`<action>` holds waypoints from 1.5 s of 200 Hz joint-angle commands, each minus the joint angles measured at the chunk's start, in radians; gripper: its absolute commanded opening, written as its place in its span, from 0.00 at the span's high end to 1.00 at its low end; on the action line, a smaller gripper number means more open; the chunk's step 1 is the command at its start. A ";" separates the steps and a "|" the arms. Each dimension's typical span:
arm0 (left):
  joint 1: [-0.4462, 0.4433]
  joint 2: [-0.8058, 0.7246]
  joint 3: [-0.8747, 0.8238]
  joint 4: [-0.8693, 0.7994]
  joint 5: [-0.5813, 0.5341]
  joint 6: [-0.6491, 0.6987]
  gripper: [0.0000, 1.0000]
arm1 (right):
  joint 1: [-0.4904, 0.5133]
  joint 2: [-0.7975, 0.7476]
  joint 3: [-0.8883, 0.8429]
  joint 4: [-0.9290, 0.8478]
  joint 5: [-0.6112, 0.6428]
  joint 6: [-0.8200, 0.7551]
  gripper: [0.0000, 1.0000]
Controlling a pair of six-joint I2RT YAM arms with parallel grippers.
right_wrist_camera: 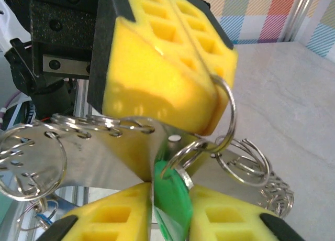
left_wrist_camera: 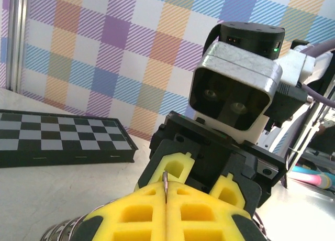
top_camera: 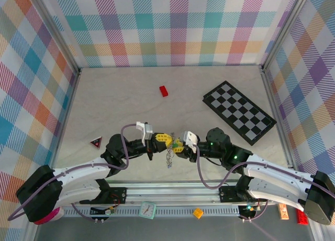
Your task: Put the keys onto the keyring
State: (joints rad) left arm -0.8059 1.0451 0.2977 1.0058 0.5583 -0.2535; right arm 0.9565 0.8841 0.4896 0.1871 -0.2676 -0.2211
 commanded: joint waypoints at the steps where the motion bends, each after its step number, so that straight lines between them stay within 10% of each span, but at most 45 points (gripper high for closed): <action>1: 0.010 0.010 0.013 0.111 0.049 -0.019 1.00 | -0.002 -0.007 0.007 0.038 -0.033 0.007 0.83; 48: 0.017 0.011 0.015 0.090 0.030 0.001 1.00 | -0.003 -0.017 0.018 -0.017 -0.032 -0.008 1.00; 203: 0.018 -0.130 0.087 -0.377 0.014 0.207 1.00 | -0.005 -0.027 0.144 -0.244 0.193 -0.068 1.00; 300: 0.019 -0.094 0.110 -0.410 0.034 0.219 1.00 | -0.004 0.056 0.185 -0.272 0.084 -0.096 1.00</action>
State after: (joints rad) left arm -0.7948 0.9482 0.3779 0.5735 0.5602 -0.0467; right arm 0.9558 0.9058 0.6300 -0.0738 -0.1318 -0.2970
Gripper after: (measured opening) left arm 0.043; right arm 0.048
